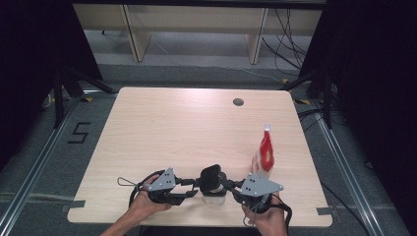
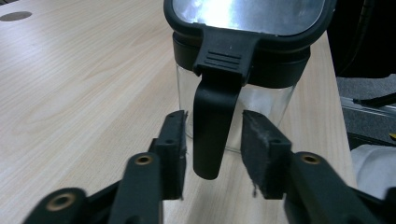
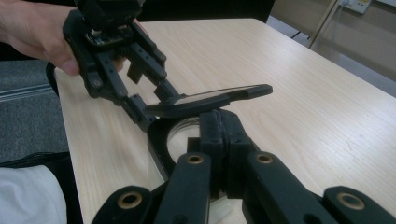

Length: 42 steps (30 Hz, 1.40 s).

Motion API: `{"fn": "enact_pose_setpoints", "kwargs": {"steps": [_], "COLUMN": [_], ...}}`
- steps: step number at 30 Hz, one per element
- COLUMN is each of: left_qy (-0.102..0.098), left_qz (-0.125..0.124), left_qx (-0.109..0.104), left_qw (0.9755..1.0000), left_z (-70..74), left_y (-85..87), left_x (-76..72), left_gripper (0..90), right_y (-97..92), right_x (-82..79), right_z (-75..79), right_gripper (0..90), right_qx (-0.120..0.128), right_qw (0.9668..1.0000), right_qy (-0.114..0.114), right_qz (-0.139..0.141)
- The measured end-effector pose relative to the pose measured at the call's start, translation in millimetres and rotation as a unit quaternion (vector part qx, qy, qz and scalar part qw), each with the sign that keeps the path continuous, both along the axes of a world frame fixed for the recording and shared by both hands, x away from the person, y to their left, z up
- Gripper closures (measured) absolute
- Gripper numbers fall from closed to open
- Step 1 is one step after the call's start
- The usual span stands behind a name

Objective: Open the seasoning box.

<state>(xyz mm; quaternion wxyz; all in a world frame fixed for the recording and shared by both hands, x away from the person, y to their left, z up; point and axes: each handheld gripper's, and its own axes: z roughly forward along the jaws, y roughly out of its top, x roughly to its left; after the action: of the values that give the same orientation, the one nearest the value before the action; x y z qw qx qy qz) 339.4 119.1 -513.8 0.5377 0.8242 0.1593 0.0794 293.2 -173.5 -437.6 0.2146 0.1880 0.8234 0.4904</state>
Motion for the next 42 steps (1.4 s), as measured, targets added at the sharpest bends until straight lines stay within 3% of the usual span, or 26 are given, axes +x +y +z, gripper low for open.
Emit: {"fn": "enact_pose_setpoints", "kwargs": {"steps": [3,4,5,13,28,37,42], "left_qy": [-0.002,-0.009,-0.013,-0.017,-0.02,-0.027,-0.02], "left_qz": [0.0,-0.001,-0.003,-0.001,0.0,0.0,0.009], "left_qx": [0.0,0.01,0.005,0.006,0.01,0.013,0.01], "left_qw": [1.0,0.9999,0.9999,0.9998,0.9998,0.9996,0.9997], "left_z": [-1.4,-1.3,-1.5,-1.2,-0.8,-0.3,-0.8], "left_y": [-0.9,-0.1,0.4,0.0,0.0,-0.4,-1.0], "left_x": [0.1,1.1,2.6,1.9,1.8,2.0,0.3], "left_gripper": [68.3,68.3,72.4,73.2,73.5,73.6,73.7], "right_y": [1.6,1.6,3.3,8.1,36.2,50.4,54.6], "right_x": [0.3,0.3,1.1,2.0,6.8,8.7,10.1], "right_z": [2.1,2.1,2.3,5.8,17.2,19.5,20.1], "right_gripper": [89.9,89.9,89.9,89.9,89.8,89.8,89.8], "right_qx": [-0.003,-0.003,-0.001,-0.003,0.0,0.002,0.0], "right_qw": [1.0,1.0,1.0,1.0,0.9992,0.9989,0.9986], "right_qy": [0.0,0.0,-0.001,-0.004,-0.02,-0.018,-0.02], "right_qz": [0.005,0.005,0.004,0.008,0.035,0.044,0.048]}}
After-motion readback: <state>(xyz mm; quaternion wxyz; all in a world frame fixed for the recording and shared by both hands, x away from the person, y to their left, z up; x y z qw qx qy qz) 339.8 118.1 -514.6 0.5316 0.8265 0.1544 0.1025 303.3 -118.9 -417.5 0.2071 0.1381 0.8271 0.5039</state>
